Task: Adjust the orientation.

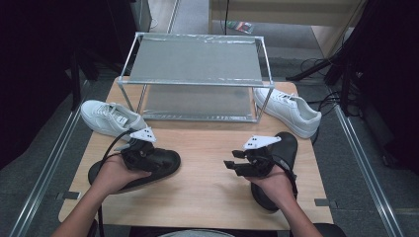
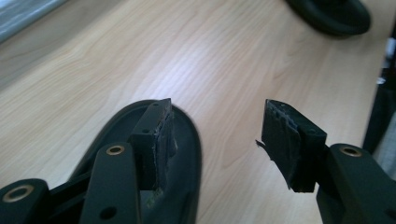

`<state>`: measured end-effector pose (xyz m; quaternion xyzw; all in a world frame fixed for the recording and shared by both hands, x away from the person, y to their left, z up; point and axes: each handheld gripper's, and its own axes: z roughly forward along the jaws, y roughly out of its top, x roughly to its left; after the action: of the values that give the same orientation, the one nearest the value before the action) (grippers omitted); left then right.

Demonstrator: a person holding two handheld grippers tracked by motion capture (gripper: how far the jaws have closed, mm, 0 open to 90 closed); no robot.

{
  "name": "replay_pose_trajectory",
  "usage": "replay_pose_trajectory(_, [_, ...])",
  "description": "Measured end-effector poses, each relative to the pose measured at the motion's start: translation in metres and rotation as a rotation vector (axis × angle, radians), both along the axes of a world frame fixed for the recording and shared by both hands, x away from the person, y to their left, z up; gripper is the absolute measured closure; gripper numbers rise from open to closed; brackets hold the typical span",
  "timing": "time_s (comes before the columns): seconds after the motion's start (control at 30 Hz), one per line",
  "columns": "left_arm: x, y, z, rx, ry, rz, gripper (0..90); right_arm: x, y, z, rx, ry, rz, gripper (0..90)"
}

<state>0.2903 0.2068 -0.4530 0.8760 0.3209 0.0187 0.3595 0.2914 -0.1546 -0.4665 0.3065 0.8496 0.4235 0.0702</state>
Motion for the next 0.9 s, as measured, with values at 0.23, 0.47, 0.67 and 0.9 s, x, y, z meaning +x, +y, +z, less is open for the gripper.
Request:
replay_pose_trajectory(0.23, [0.002, 0.007, 0.001, 0.005, -0.016, -0.004, 38.8, -0.001, 0.0, 0.006, 0.01, -0.032, 0.005, 46.2])
replay_pose_trajectory(0.47, [0.002, 0.019, -0.003, 0.029, -0.028, -0.039, 46.1, 0.001, 0.001, 0.006, 0.016, -0.04, 0.007, 41.4])
replay_pose_trajectory(0.67, [0.001, 0.029, -0.008, 0.048, -0.018, -0.015, 45.7, 0.003, 0.008, 0.005, 0.022, -0.026, 0.022, 40.2])
replay_pose_trajectory(0.9, [-0.006, 0.04, -0.011, 0.058, -0.027, -0.019, 48.4, 0.007, 0.011, 0.005, 0.012, -0.027, 0.024, 40.2])
